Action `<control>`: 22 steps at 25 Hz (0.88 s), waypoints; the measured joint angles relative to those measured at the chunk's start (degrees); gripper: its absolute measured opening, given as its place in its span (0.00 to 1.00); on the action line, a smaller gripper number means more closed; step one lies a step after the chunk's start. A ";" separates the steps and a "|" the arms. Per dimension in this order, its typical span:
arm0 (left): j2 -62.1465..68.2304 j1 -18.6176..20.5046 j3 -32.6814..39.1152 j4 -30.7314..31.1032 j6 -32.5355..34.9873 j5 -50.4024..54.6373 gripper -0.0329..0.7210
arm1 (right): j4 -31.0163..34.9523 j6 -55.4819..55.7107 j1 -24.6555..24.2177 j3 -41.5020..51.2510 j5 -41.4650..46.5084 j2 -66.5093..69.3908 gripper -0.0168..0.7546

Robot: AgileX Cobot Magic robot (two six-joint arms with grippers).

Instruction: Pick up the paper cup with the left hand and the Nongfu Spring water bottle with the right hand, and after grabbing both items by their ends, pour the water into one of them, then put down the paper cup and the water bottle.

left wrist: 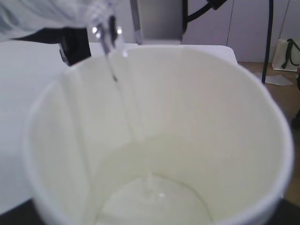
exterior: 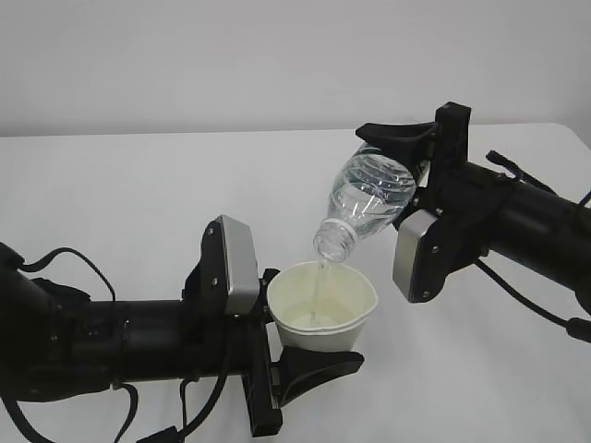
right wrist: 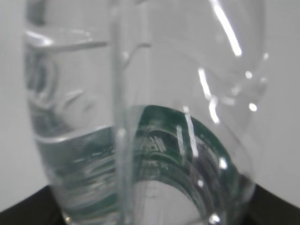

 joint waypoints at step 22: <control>0.00 0.00 0.00 0.00 0.00 0.00 0.65 | 0.29 -0.14 0.00 0.00 -0.05 0.00 0.61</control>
